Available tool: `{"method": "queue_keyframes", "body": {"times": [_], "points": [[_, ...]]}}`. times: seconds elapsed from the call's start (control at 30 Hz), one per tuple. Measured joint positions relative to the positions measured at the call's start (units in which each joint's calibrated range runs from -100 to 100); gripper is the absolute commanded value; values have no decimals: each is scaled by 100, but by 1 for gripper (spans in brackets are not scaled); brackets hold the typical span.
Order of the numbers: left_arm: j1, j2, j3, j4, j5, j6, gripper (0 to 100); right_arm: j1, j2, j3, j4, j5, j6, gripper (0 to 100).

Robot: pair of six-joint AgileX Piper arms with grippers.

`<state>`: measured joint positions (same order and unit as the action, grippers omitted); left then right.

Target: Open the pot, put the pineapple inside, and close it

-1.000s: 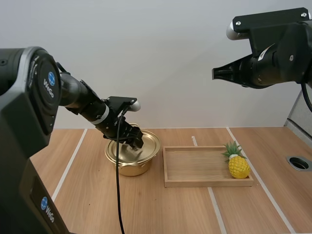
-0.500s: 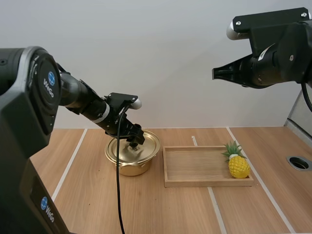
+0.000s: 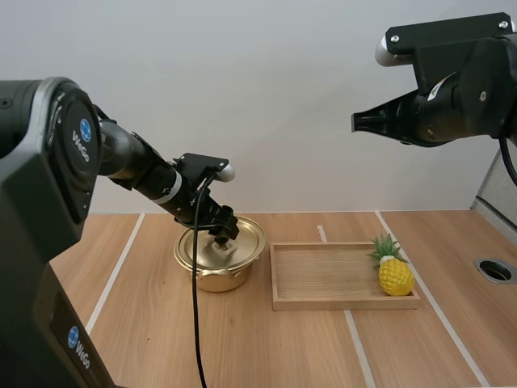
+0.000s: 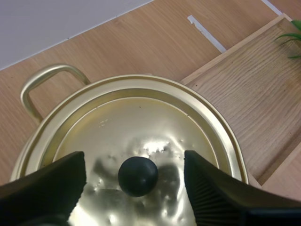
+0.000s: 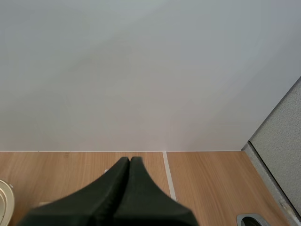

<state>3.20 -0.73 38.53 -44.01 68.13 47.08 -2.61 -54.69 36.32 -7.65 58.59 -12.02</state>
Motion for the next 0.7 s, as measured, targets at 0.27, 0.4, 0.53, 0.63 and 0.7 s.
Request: {"method": "queue_keyframes", "body": {"times": [0.27, 0.4, 0.53, 0.63, 0.7], "points": [[0, 0, 0, 0, 70, -209, 0, 0, 0, 0, 0, 0, 0, 0], [0, 0, 0, 0, 70, -209, 0, 0, 0, 0, 0, 0, 0, 0], [0, 0, 0, -10, 70, -219, 0, 0, 0, 0, 0, 0, 0, 0], [0, 0, 0, -10, 70, -219, 0, 0, 0, 0, 0, 0, 0, 0], [0, 0, -29, -10, 70, -219, 0, 0, 0, 0, 0, 0, 0, 0]]}}
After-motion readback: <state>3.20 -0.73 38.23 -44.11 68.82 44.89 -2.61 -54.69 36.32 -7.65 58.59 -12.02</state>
